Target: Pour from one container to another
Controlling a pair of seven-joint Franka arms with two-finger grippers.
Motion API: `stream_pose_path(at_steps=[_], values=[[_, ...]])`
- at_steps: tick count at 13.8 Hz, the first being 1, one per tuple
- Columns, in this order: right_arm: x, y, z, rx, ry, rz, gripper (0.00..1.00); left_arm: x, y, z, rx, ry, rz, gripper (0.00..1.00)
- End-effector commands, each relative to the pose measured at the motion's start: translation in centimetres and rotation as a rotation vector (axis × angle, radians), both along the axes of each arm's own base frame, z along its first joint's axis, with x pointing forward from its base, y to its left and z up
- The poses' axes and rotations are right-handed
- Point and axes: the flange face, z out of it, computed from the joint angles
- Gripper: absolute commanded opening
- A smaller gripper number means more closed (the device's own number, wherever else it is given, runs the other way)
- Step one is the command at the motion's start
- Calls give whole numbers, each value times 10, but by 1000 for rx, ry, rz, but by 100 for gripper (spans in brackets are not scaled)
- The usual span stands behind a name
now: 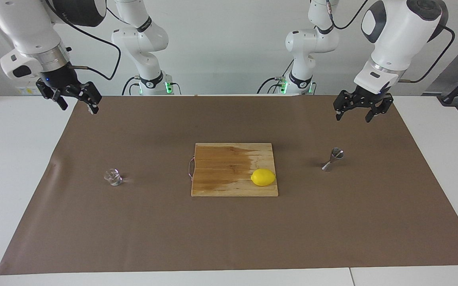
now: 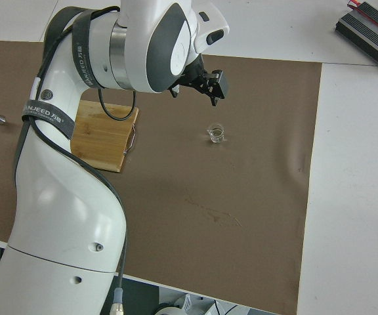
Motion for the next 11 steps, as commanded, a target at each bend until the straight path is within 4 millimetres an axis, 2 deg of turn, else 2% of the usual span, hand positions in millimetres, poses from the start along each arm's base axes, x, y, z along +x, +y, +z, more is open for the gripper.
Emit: stream_pose_path(at_steps=[1, 9, 11], values=[[-8, 1, 1, 29, 3, -9, 100, -4, 1, 6, -10, -19, 10, 100], [-8, 0, 0, 29, 5, -11, 100, -9, 1, 5, -8, 4, 2, 100], [-8, 1, 1, 29, 3, -9, 100, -10, -1, 4, -53, 13, 18, 100]])
